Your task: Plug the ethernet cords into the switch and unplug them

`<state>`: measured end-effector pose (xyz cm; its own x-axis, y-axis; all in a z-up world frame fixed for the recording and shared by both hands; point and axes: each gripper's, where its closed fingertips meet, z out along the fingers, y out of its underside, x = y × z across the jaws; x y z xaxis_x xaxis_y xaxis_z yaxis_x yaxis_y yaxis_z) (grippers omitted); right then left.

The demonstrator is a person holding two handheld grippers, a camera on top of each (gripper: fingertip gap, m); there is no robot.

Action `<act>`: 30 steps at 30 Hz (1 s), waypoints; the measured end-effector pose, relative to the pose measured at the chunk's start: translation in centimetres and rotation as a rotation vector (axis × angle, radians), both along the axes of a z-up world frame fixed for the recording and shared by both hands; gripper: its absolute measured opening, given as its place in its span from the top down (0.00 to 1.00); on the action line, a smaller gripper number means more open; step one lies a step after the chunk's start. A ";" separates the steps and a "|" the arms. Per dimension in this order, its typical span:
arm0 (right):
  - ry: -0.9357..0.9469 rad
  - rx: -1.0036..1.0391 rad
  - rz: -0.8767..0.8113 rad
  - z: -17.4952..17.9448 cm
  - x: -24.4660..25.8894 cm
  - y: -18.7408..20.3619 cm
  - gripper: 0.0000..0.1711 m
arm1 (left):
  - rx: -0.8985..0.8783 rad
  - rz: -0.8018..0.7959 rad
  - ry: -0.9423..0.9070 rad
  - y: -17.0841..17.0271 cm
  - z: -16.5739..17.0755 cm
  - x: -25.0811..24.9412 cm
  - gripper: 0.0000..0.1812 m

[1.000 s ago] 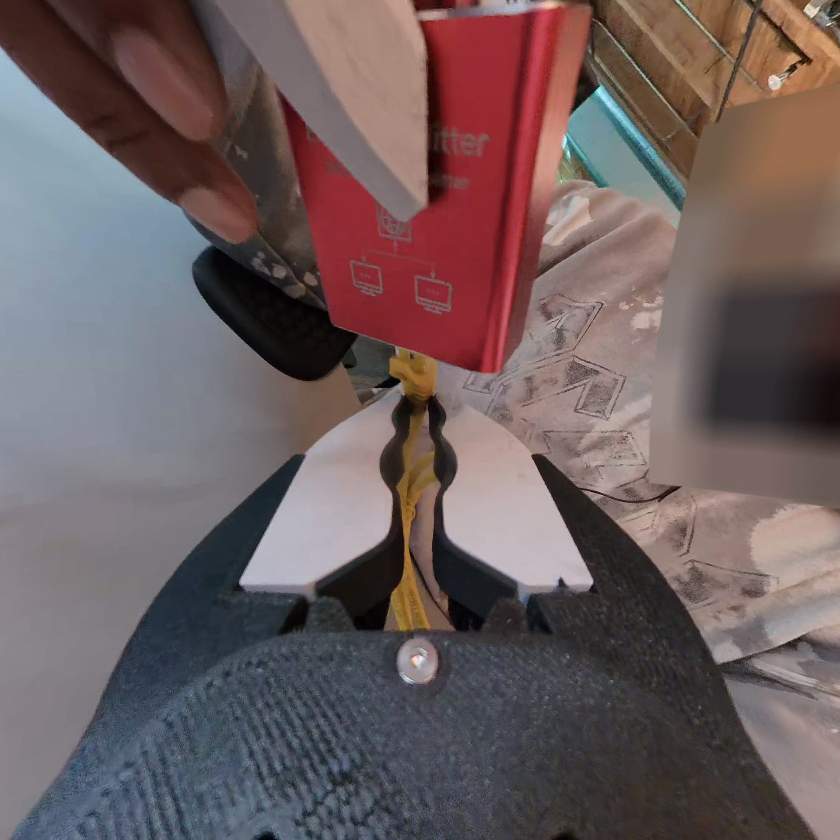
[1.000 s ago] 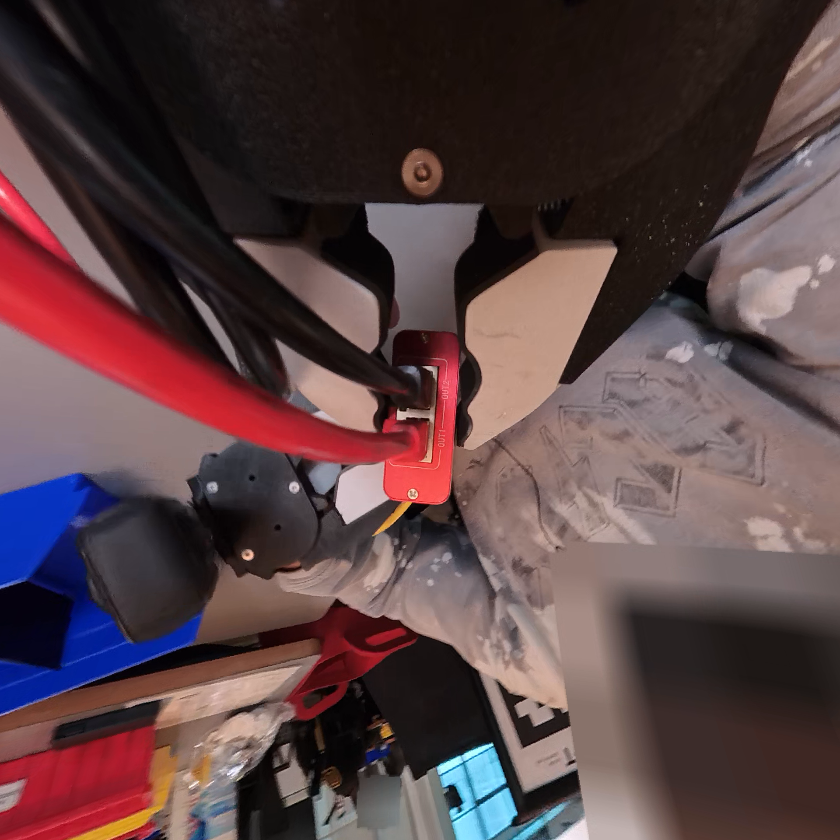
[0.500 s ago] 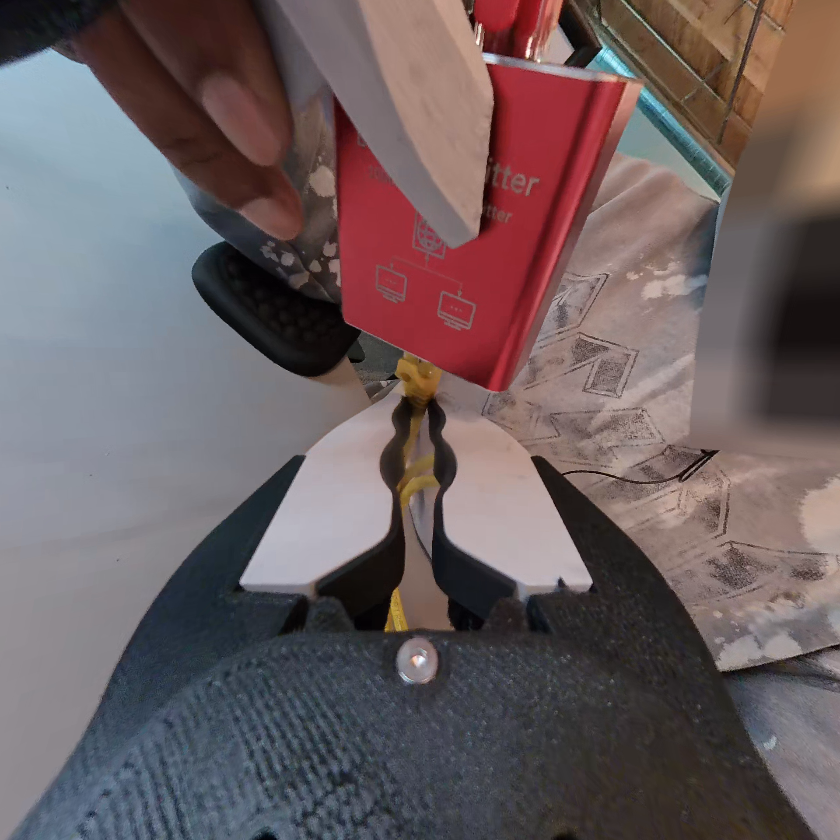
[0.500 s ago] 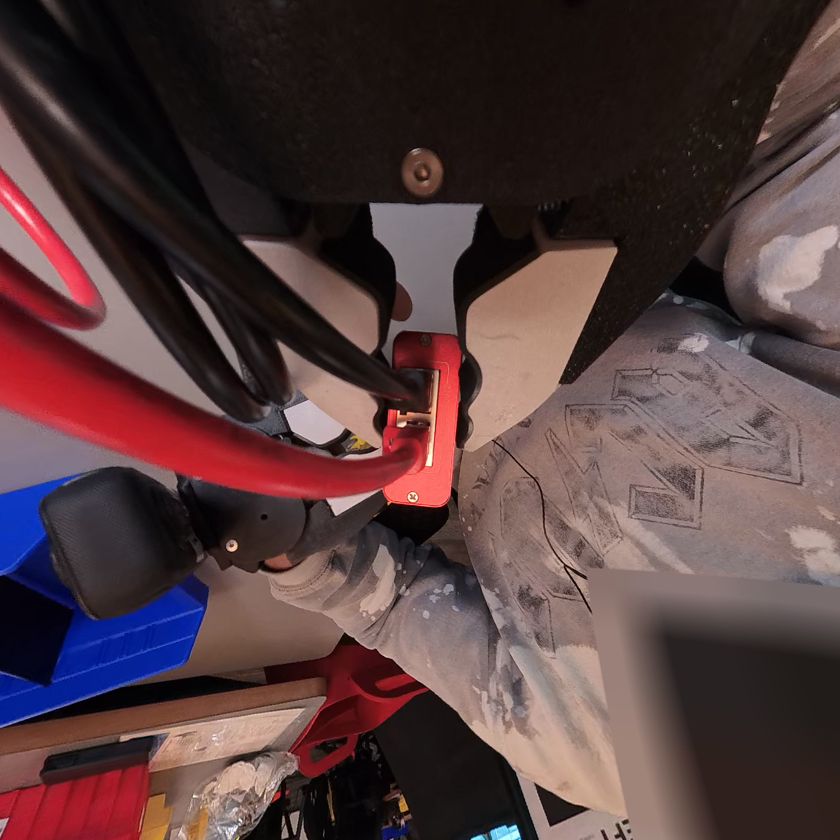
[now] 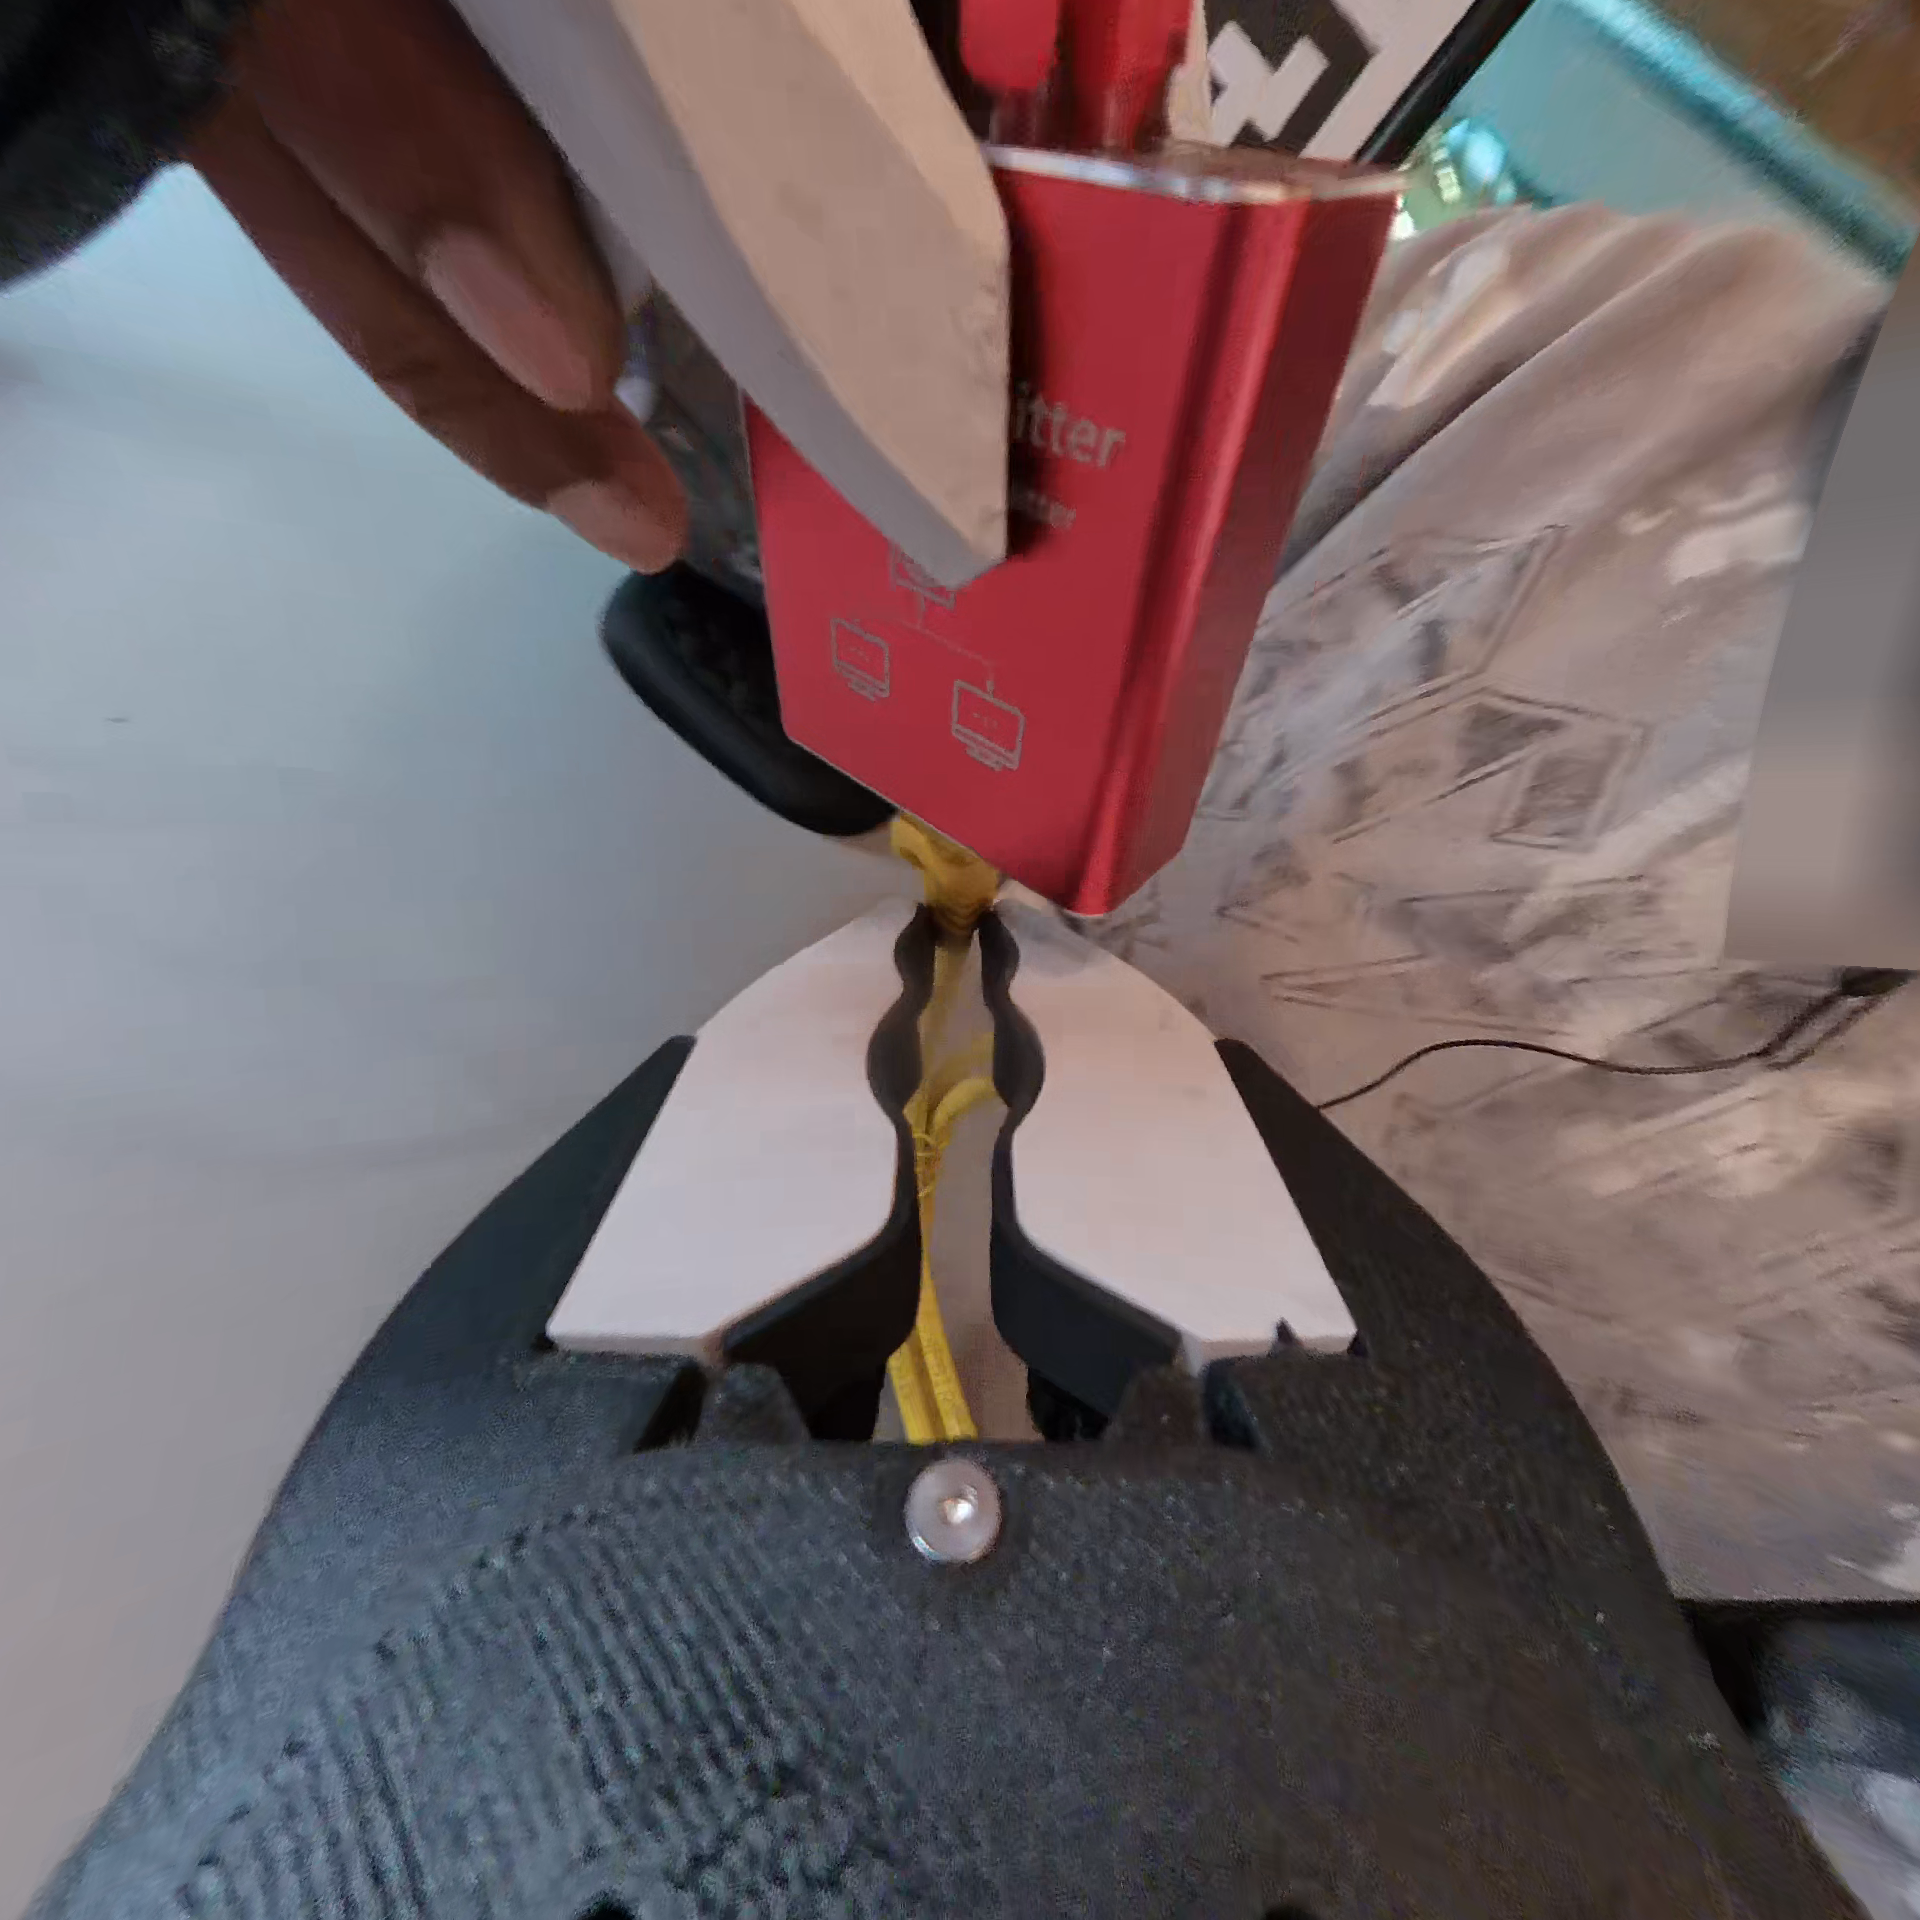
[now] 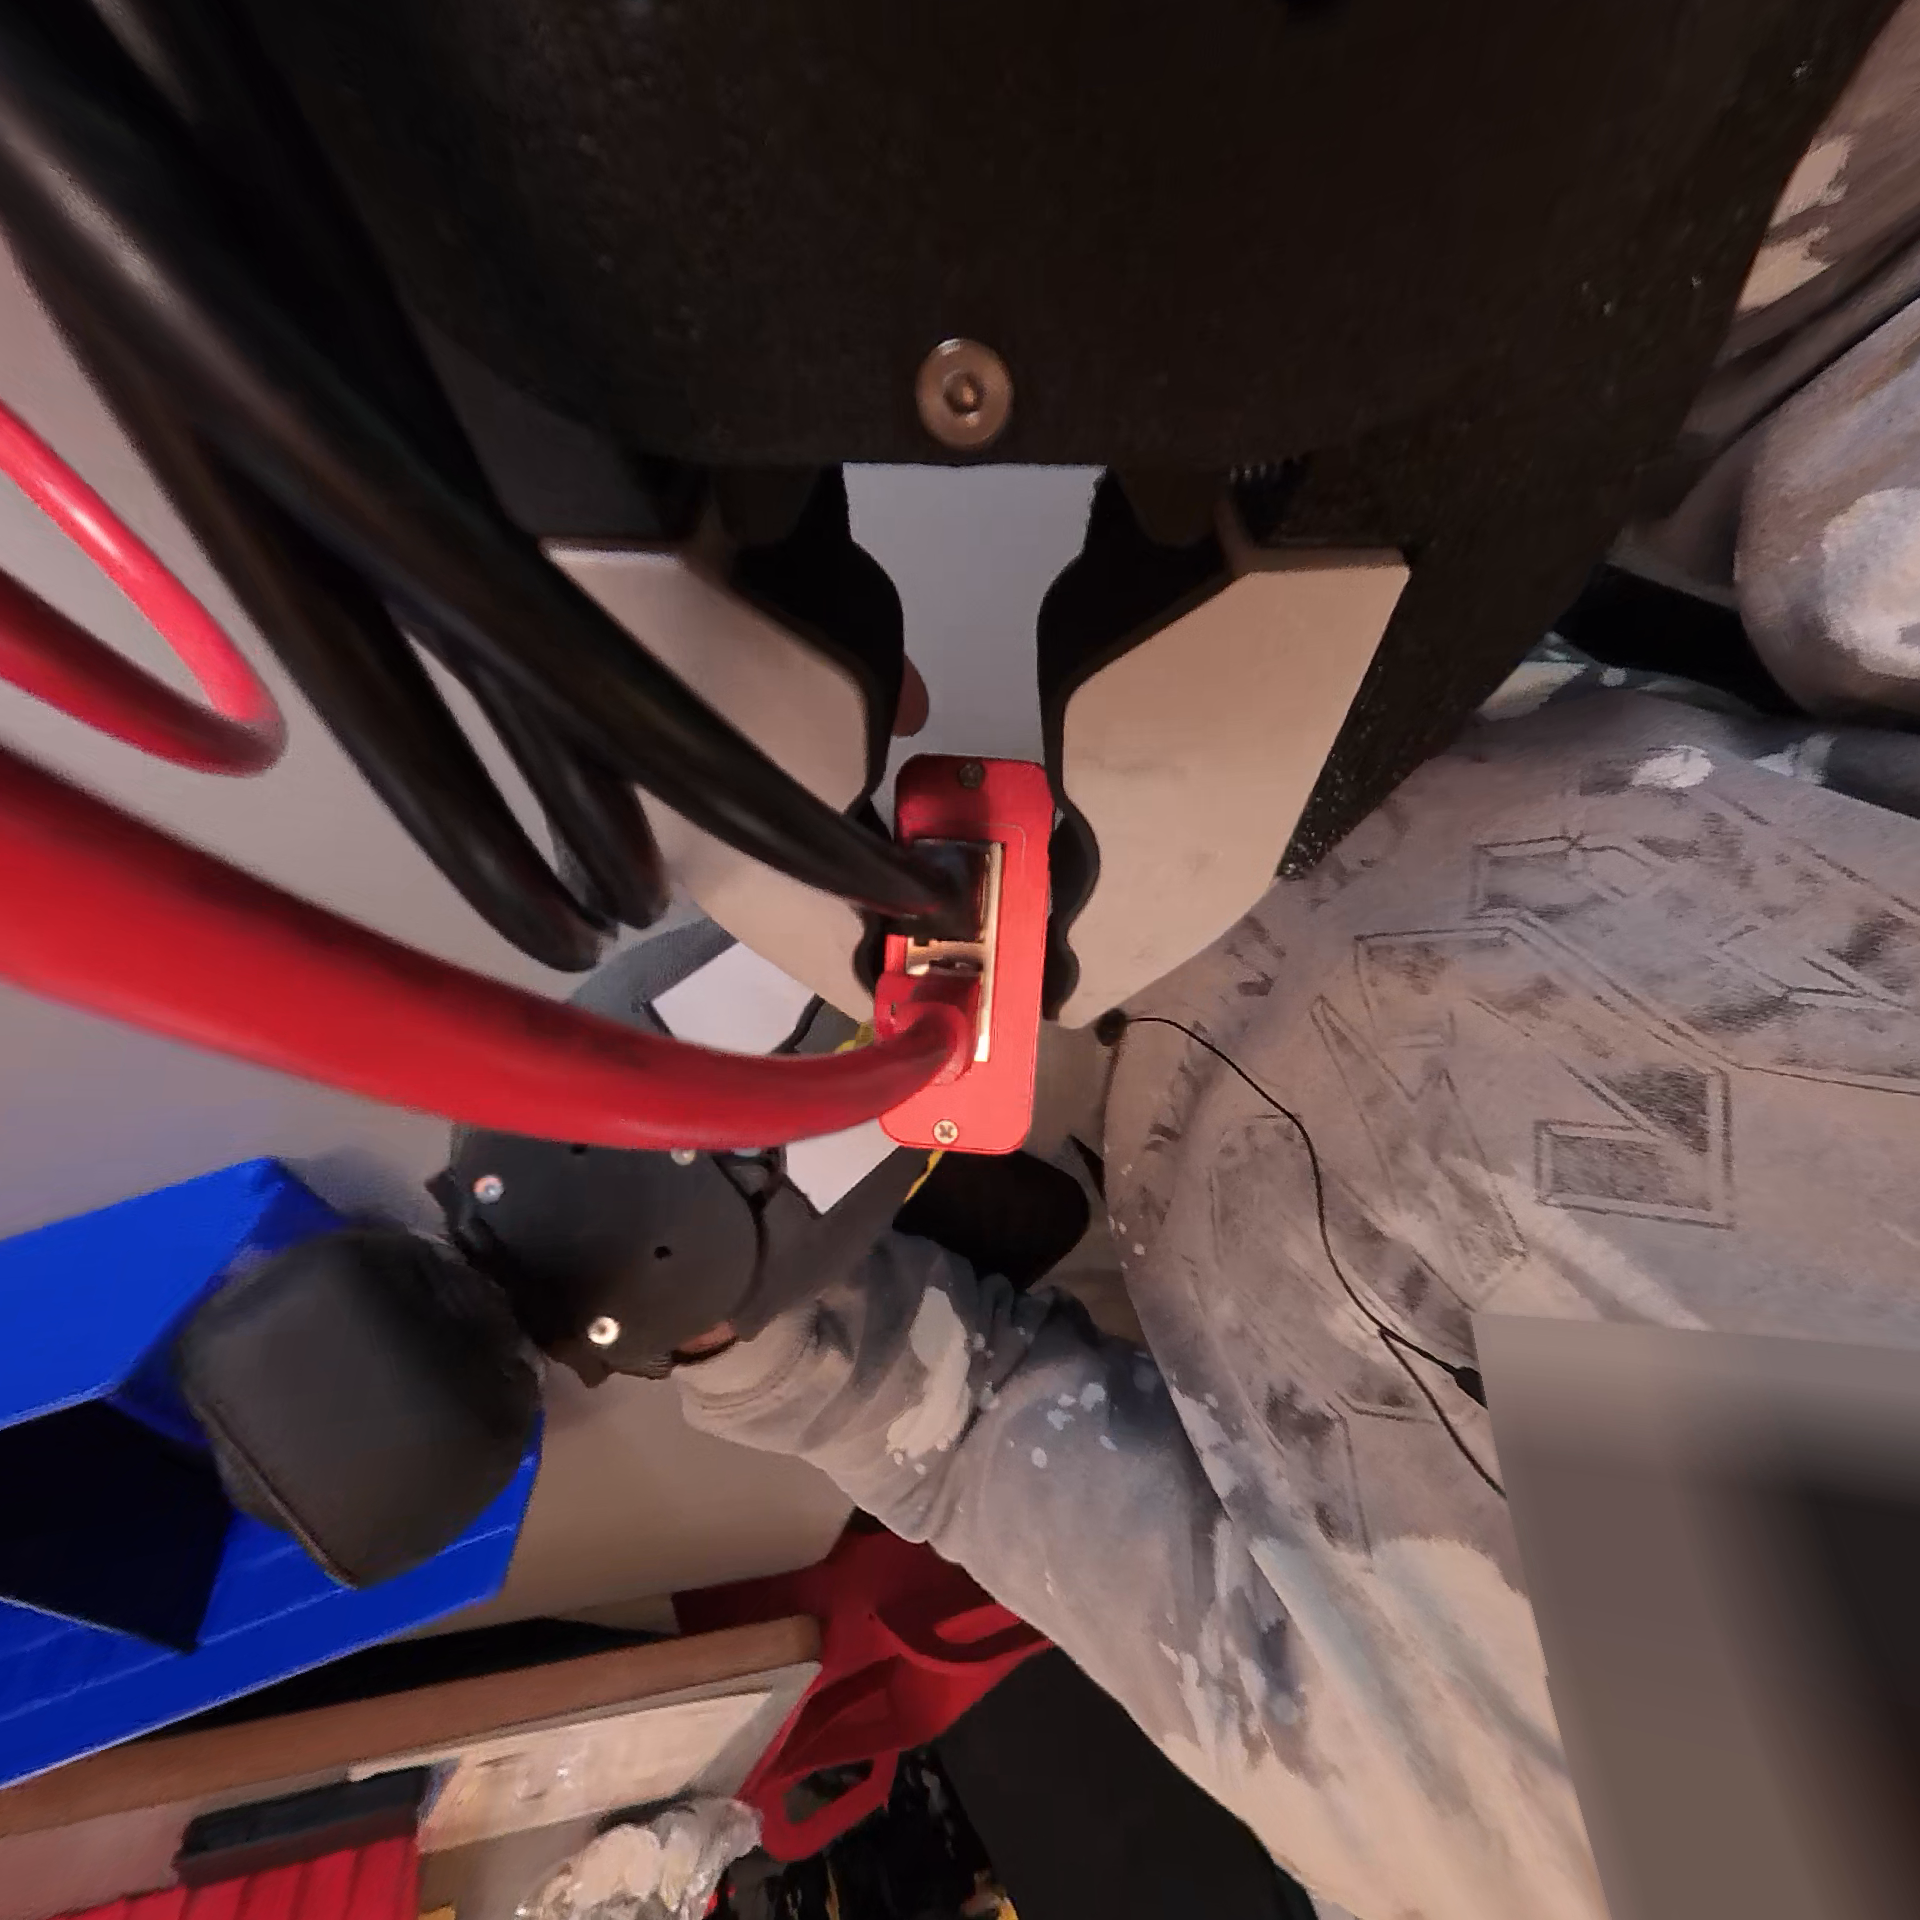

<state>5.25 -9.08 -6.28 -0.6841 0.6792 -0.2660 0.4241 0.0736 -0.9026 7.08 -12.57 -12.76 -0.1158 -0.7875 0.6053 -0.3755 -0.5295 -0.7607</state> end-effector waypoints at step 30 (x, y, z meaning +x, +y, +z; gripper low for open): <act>0.002 0.071 -0.648 1.8 -3.8 8.9 0.74 | 0.003 0.604 -0.110 9.0 5.9 -5.1 0.85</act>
